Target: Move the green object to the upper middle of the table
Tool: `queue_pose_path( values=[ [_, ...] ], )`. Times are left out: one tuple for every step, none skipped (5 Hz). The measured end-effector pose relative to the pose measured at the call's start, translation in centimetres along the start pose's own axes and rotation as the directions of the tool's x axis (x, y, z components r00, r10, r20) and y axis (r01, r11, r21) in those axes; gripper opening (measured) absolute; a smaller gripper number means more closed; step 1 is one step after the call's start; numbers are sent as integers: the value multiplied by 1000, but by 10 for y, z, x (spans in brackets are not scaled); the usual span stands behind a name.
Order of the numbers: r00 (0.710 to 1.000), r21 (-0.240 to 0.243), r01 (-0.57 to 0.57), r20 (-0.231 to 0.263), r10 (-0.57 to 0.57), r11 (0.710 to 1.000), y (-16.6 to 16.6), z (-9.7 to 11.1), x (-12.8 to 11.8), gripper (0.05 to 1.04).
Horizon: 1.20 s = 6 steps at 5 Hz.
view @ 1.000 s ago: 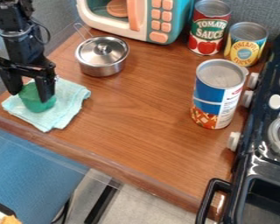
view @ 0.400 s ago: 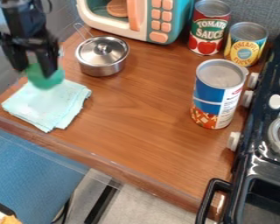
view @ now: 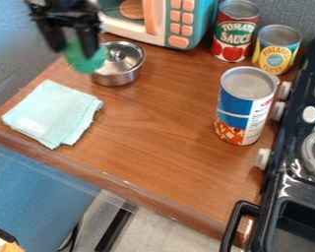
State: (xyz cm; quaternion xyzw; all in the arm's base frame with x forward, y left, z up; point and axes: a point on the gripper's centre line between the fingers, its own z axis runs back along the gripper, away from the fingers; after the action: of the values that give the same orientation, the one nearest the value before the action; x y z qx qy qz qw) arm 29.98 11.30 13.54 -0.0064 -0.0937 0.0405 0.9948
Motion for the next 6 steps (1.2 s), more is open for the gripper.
queue_pose_path(
  values=[
    [996, -34, 90, -9, -90, 995, -36, -9, 15, 786],
    [987, -41, 157, -20, -158, 987, -68, -26, 32, 786],
    [982, -17, 186, -38, -186, 982, -84, -47, 52, 786],
    [978, 2, 202, -58, -202, 979, -90, -62, 62, 786],
    [978, 11, 196, -80, -194, 981, -88, -74, 66, 786],
    [977, 12, 194, -88, -192, 981, -88, -72, 68, 828]
  ],
)
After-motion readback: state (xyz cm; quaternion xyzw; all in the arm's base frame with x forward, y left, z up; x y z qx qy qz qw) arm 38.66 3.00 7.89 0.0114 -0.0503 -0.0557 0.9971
